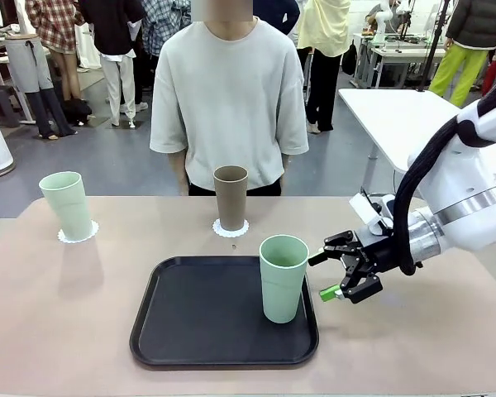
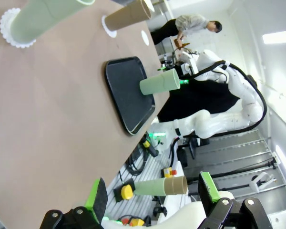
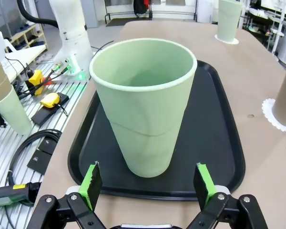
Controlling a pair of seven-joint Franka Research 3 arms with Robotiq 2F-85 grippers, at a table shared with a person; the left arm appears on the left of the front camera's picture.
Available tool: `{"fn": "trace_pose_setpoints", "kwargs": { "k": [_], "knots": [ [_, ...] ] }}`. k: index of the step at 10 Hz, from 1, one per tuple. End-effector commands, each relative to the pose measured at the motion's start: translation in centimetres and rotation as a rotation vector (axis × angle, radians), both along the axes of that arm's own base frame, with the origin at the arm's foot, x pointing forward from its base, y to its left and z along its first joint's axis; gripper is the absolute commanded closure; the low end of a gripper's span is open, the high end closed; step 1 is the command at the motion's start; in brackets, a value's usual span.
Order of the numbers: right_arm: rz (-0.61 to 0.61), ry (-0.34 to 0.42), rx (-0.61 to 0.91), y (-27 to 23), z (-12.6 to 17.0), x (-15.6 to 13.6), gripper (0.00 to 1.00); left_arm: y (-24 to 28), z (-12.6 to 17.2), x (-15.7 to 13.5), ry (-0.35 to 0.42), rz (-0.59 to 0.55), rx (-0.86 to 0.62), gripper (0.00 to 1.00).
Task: Place coasters on the table and set cups on them.
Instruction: Take one Reusable plastic cup from the Flat Tray and place it on a coaster set by the human.
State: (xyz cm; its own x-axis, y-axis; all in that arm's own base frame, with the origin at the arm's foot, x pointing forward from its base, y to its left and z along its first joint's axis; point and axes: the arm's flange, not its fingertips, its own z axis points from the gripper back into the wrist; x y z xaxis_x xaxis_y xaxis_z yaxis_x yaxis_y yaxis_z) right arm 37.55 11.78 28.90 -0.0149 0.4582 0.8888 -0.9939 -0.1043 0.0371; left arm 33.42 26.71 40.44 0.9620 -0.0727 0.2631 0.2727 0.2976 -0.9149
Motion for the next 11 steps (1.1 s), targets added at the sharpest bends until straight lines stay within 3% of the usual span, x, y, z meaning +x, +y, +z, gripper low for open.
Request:
{"fn": "trace_pose_setpoints", "kwargs": {
  "k": [1, 11],
  "knots": [
    [-0.012, -0.033, -0.008, 1.5, -1.6, -0.5, 0.0, 0.1, 0.3, 0.0, -0.001, 0.0, 0.0, 0.0],
    [0.003, -0.025, -0.007, 3.3, -2.1, 0.0, 0.0, 0.1, 0.3, 0.0, -0.001, 0.0, 0.0, 0.0]
  ]
}}
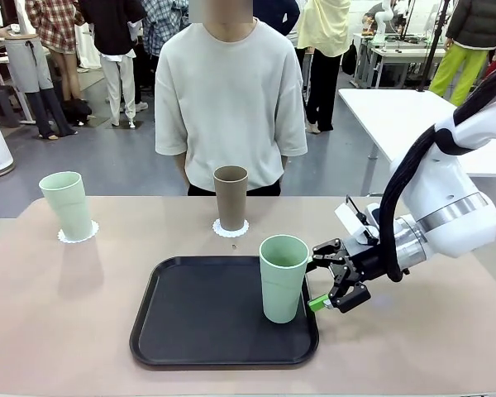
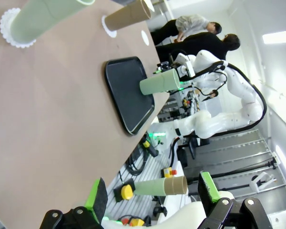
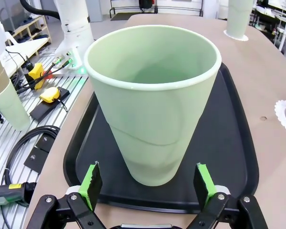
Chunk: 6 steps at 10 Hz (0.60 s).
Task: Place coasters on the table and set cups on them.
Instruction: Take one Reusable plastic cup from the Flat Tray and place it on a coaster set by the human.
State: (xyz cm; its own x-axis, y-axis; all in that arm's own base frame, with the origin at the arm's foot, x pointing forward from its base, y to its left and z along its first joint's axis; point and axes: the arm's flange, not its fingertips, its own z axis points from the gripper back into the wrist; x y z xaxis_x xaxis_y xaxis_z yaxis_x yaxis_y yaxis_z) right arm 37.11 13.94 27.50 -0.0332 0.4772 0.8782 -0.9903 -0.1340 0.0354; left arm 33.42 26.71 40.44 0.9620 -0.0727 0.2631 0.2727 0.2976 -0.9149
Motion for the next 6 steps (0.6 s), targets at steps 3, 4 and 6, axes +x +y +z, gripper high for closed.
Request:
{"fn": "trace_pose_setpoints", "kwargs": {
  "k": [3, 4, 6],
  "knots": [
    [-0.016, -0.018, 0.016, 1.9, -0.8, 0.4, 0.0, 0.1, 0.3, 0.0, -0.001, 0.0, 0.0, 0.0],
    [-0.012, -0.02, 0.016, 2.2, -0.8, 0.4, 0.0, 0.1, 0.3, 0.0, -0.001, 0.0, 0.0, 0.0],
    [0.002, -0.024, 0.017, 3.0, -0.7, 0.5, 0.0, 0.1, 0.3, 0.0, -0.001, 0.0, 0.0, 0.0]
  ]
}}
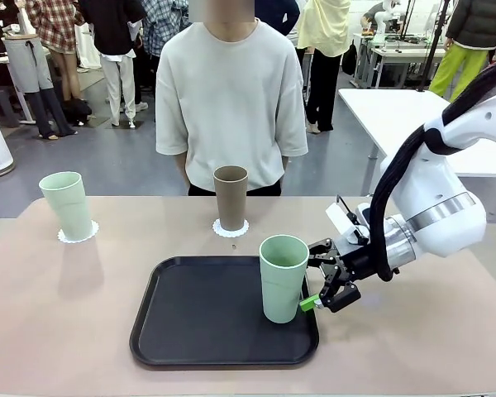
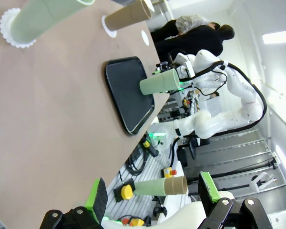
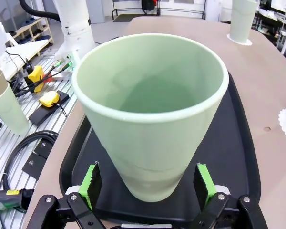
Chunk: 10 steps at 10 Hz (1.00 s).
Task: Place coasters on the table and set cups on them.
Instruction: Take one Reusable plastic cup from the Flat Tray and place it on a coaster set by the human.
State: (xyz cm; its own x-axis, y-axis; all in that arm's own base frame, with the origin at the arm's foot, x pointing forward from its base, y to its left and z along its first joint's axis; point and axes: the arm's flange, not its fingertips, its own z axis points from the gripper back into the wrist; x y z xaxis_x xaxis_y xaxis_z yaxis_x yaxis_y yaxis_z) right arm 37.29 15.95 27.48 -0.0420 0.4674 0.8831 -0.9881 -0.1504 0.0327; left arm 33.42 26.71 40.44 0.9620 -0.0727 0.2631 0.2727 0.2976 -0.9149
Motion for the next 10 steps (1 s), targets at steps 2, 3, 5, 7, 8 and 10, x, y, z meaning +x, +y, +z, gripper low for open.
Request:
{"fn": "trace_pose_setpoints", "kwargs": {
  "k": [2, 3, 5, 7, 8, 10],
  "knots": [
    [0.0, -0.014, 0.006, 1.7, -0.8, 0.5, 0.0, 0.1, 0.3, 0.0, -0.001, 0.0, 0.0, 0.0],
    [0.009, -0.009, 0.012, 2.1, -1.0, 0.6, 0.0, 0.1, 0.3, 0.0, -0.001, 0.0, 0.0, 0.0],
    [0.048, -0.036, 0.054, 2.8, -0.9, 0.6, 0.0, 0.1, 0.3, 0.0, -0.001, 0.0, 0.0, 0.0],
    [0.069, -0.018, 0.097, 3.0, -1.4, 0.8, 0.0, 0.1, 0.3, 0.0, -0.001, 0.0, 0.0, 0.0],
    [0.062, -0.009, 0.128, 2.9, -2.0, 1.1, 0.0, 0.1, 0.3, 0.0, -0.001, 0.0, 0.0, 0.0],
    [0.048, 0.007, 0.177, 2.5, -3.2, 1.4, 0.0, 0.1, 0.3, 0.0, -0.001, 0.0, 0.0, 0.0]
  ]
}}
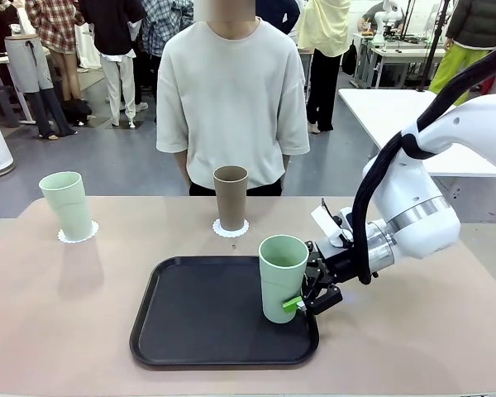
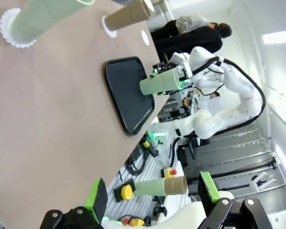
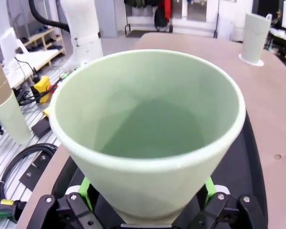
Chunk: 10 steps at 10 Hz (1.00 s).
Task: Place coasters on the table and set cups on them.
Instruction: Take one Reusable plastic cup from the Flat Tray and place it on a coaster set by the human.
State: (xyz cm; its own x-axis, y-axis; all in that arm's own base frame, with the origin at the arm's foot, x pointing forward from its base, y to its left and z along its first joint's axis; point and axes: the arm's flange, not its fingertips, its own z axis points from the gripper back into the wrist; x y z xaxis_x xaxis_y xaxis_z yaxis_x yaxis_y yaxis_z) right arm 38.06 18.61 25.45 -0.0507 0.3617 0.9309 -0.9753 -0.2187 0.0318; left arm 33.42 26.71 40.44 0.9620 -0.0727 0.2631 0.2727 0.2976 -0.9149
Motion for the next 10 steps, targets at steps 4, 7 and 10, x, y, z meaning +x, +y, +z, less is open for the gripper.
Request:
{"fn": "trace_pose_setpoints", "kwargs": {
  "k": [4, 7, 10],
  "knots": [
    [0.06, -0.046, 0.144, -0.51, -1.95, 0.68, 0.6, 0.09, 0.26, 0.02, -0.001, 0.0, 0.0, 0.0],
    [0.055, -0.054, 0.162, -0.73, -1.81, 0.67, 1.0, 0.09, 0.26, 0.02, -0.001, 0.0, 0.0, 0.0],
    [0.056, -0.057, 0.17, -0.76, -1.66, 0.62, 0.78, 0.09, 0.26, 0.02, -0.001, 0.0, 0.0, 0.0]
  ]
}}
